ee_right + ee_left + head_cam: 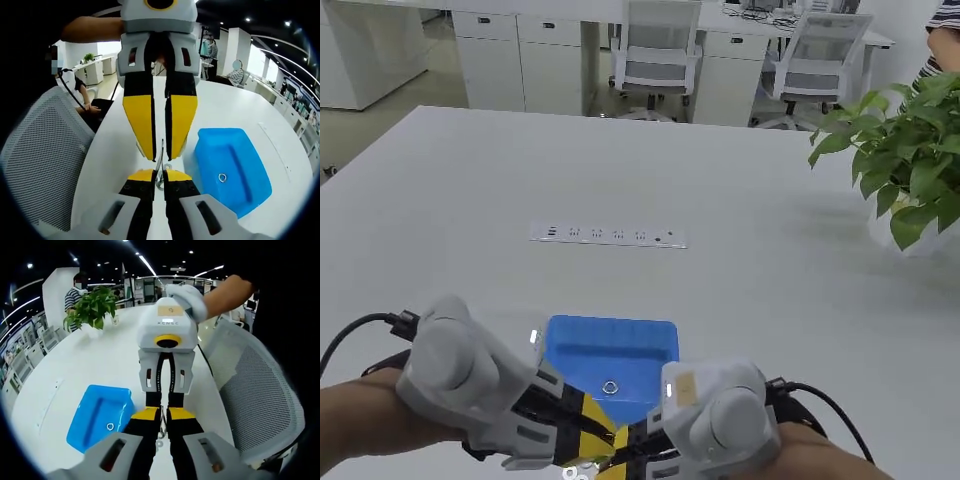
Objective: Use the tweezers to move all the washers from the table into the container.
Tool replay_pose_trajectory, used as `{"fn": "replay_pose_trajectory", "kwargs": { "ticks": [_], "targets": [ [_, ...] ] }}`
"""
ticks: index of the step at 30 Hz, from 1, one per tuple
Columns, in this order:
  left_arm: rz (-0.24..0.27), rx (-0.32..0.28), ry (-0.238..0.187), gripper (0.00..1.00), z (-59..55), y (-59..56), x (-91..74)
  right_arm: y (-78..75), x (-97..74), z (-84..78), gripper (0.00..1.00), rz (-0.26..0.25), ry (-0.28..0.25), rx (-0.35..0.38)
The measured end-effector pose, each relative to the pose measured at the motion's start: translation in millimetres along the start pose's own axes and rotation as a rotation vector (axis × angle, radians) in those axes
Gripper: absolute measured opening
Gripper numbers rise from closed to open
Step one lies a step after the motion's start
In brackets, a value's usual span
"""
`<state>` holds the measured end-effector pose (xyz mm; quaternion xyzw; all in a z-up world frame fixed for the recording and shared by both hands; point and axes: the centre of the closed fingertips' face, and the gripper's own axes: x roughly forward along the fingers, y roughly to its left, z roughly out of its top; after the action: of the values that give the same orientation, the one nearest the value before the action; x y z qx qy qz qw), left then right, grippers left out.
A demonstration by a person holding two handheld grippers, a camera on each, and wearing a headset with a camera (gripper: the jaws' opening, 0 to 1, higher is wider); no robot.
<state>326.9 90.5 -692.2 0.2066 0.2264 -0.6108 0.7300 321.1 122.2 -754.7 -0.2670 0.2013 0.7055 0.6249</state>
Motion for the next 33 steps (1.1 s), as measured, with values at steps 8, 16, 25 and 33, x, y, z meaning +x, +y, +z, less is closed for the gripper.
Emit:
{"fn": "replay_pose_trajectory", "kwargs": {
  "ticks": [8,16,25,33],
  "targets": [
    [0.033,-0.025,-0.047,0.26,4.8,2.1,-8.2,-0.5,-4.9,4.0,0.08,-0.007,-0.002,-0.002],
    [0.094,-0.070,-0.064,0.46,-0.2,4.2,-16.8,-0.9,-12.7,13.8,0.08,-0.012,-0.001,-0.006],
    [0.178,-0.135,-0.096,0.66,-3.5,6.1,-27.3,-6.7,-25.8,29.2,0.08,-0.026,-0.011,-0.002],
    [0.242,-0.176,-0.128,0.80,-2.7,8.6,-34.5,-17.6,-39.8,44.5,0.08,-0.048,-0.026,-0.010]
  ]
}}
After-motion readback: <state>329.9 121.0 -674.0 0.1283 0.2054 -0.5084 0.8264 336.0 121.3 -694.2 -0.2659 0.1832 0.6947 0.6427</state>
